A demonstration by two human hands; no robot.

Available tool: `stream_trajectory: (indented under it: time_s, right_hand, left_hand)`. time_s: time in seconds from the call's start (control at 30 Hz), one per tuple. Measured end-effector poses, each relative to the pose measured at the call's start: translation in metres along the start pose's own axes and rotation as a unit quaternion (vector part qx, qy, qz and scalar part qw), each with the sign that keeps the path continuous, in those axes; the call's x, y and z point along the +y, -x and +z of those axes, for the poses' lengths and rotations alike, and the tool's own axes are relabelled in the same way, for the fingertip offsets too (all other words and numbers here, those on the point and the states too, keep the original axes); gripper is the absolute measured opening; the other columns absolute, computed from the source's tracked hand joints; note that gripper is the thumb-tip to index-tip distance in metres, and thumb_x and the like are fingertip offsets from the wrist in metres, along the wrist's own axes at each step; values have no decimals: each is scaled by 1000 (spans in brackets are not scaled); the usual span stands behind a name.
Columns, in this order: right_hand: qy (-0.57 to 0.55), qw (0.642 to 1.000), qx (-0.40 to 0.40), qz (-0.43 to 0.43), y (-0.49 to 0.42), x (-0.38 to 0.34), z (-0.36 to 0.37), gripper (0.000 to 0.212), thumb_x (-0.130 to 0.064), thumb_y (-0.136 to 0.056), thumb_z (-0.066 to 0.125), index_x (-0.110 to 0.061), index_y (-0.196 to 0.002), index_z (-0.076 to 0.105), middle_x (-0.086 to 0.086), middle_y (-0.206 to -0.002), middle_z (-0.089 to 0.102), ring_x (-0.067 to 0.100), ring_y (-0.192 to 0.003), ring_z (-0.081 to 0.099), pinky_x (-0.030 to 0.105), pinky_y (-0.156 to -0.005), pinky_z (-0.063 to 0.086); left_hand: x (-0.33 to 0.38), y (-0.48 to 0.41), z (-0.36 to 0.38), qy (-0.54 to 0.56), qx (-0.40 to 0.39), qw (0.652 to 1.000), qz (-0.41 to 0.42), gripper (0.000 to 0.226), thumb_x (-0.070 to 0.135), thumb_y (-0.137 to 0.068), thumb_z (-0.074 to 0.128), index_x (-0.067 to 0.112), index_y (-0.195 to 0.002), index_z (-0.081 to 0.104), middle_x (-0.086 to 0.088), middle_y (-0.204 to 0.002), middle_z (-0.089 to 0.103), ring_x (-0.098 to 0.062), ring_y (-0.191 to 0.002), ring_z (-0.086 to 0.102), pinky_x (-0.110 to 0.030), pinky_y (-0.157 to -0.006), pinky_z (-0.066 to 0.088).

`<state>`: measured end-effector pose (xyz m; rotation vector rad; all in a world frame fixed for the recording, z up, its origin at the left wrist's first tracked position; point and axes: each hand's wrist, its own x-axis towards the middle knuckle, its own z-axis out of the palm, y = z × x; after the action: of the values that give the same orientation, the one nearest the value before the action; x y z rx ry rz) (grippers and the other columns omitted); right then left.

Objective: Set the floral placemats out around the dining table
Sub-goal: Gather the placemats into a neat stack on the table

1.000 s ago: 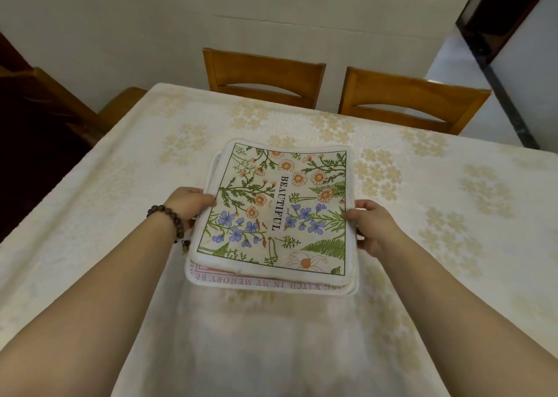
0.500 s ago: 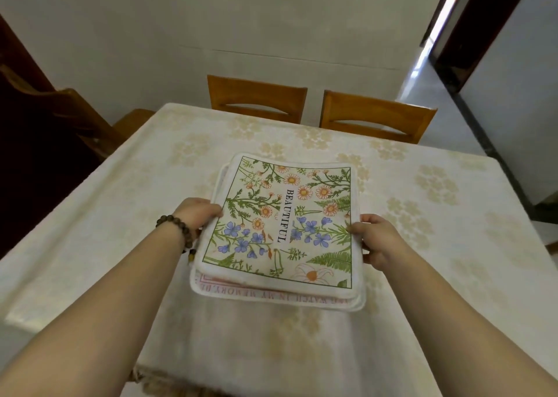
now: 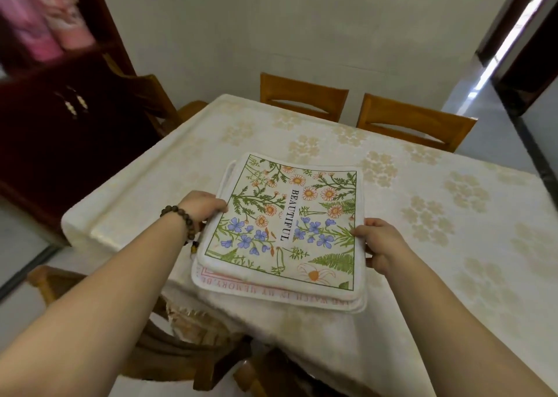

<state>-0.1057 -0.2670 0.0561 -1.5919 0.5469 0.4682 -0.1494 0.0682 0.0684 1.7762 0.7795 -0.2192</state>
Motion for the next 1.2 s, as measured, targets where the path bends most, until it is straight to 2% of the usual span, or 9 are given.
stream_trajectory:
  time_s: [0.13, 0.23, 0.43, 0.77, 0.87, 0.93, 1.03, 1.1, 1.2]
  right_hand:
    - [-1, 1000, -13, 3, 14, 14, 12, 18, 2, -87, 54, -14, -94, 54, 13, -88, 63, 27, -73, 59, 39, -65, 52]
    - [-2, 1000, -19, 10, 25, 23, 25, 18, 3, -87, 53, -15, -90, 53, 11, -87, 63, 26, -72, 59, 38, -61, 50]
    - [-3, 1000, -11, 2, 32, 25, 74, 19, 2, -87, 53, -13, -99, 53, 12, -86, 63, 26, -70, 59, 36, -59, 48]
    - [-46, 997, 63, 14, 10, 36, 254, 19, 4, -85, 53, -15, -84, 51, 14, -90, 61, 28, -74, 58, 40, -67, 51]
    - [-59, 994, 85, 24, 11, 40, 292, 19, 4, -86, 53, -15, -85, 50, 12, -86, 61, 26, -71, 58, 35, -61, 48]
    - [-74, 992, 100, 26, 9, 41, 305, 19, 4, -85, 54, -14, -90, 51, 12, -87, 62, 27, -72, 59, 36, -61, 50]
    - [-77, 989, 120, 29, 1, 44, 311, 20, 3, -85, 55, -12, -97, 52, 14, -91, 63, 30, -76, 60, 43, -70, 54]
    - [-65, 988, 133, 32, -7, 47, 308, 17, 1, -85, 56, -14, -92, 52, 13, -88, 63, 27, -72, 60, 40, -65, 53]
    - [-45, 988, 146, 36, -23, 52, 301, 18, -2, -86, 60, -18, -83, 52, 11, -83, 63, 25, -68, 60, 32, -55, 47]
  left_hand:
    - [-19, 19, -16, 3, 10, 1000, -7, 20, 9, -76, 68, -1, -93, 66, -21, -99, 71, -37, -93, 68, -55, -86, 54]
    - [-32, 27, -33, 3, 6, 1000, -17, 24, 10, -75, 69, -1, -95, 66, -20, -99, 71, -36, -92, 69, -54, -86, 54]
    - [-43, 4, -77, 1, 0, 1000, -10, 27, 11, -75, 69, -3, -98, 66, -20, -101, 71, -36, -96, 68, -52, -89, 53]
    - [-62, -121, -210, -55, -33, 998, 4, 27, 12, -75, 68, -5, -95, 66, -24, -103, 69, -39, -99, 65, -52, -89, 53]
    - [-64, -151, -237, -56, -49, 997, -5, 24, 10, -73, 68, -3, -93, 67, -22, -101, 70, -38, -97, 66, -52, -88, 53]
    - [-63, -169, -243, -54, -63, 997, -10, 20, 9, -74, 67, 0, -91, 68, -21, -99, 71, -37, -95, 67, -52, -87, 54]
    - [-64, -190, -240, -53, -90, 994, -19, 16, 9, -73, 66, 5, -88, 68, -19, -97, 72, -38, -94, 68, -57, -87, 53]
    - [-66, -203, -232, -52, -111, 992, -26, 13, 8, -73, 66, 9, -86, 69, -18, -95, 72, -37, -93, 68, -57, -86, 53]
    - [-72, -219, -215, -42, -125, 991, -37, 14, 3, -75, 67, 13, -84, 69, -14, -89, 73, -32, -85, 70, -50, -82, 56]
